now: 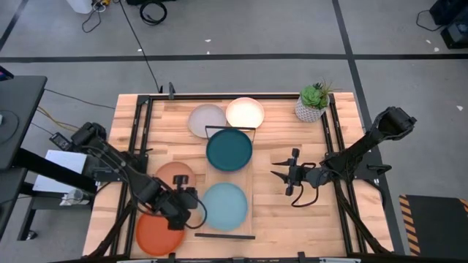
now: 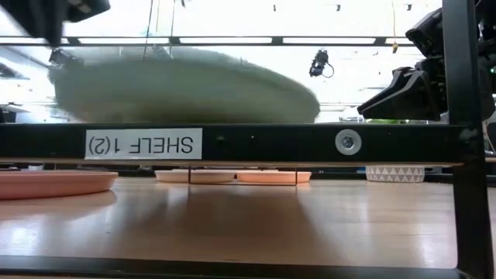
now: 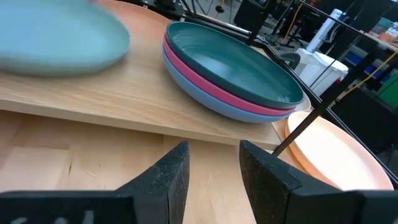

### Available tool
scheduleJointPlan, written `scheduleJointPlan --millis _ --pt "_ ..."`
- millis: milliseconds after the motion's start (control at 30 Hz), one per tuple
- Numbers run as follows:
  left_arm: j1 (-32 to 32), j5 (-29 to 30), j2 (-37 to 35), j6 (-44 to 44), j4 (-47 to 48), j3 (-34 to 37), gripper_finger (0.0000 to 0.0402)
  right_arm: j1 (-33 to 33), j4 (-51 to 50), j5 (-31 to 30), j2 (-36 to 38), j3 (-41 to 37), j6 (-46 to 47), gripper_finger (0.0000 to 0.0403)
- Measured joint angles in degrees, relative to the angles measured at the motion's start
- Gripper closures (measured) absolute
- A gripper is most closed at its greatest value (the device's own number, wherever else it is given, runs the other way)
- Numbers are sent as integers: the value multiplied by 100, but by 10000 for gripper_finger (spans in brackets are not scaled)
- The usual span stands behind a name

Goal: Place and stack plates onto a shelf
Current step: Stack the brown plate on top of the light blue plate on the shelf

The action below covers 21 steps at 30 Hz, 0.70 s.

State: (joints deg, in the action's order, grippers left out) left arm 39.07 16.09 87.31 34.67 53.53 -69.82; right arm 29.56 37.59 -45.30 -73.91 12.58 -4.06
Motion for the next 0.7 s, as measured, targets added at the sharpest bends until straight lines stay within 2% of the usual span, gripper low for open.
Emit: scheduleJointPlan --millis 167,300,467,567,700 --pt "163 -17 243 519 -25 -2 324 0 -1 5 0 0 -13 257" --pt "181 208 542 624 -5 -2 321 0 2 5 0 0 -148 257" --pt "235 419 832 1040 338 -2 293 -45 174 6 0 0 -511 257" --pt "286 435 833 1430 624 14 281 -118 342 6 0 0 -715 257" --pt "412 490 689 1753 363 335 279 -244 408 142 0 0 -854 257"
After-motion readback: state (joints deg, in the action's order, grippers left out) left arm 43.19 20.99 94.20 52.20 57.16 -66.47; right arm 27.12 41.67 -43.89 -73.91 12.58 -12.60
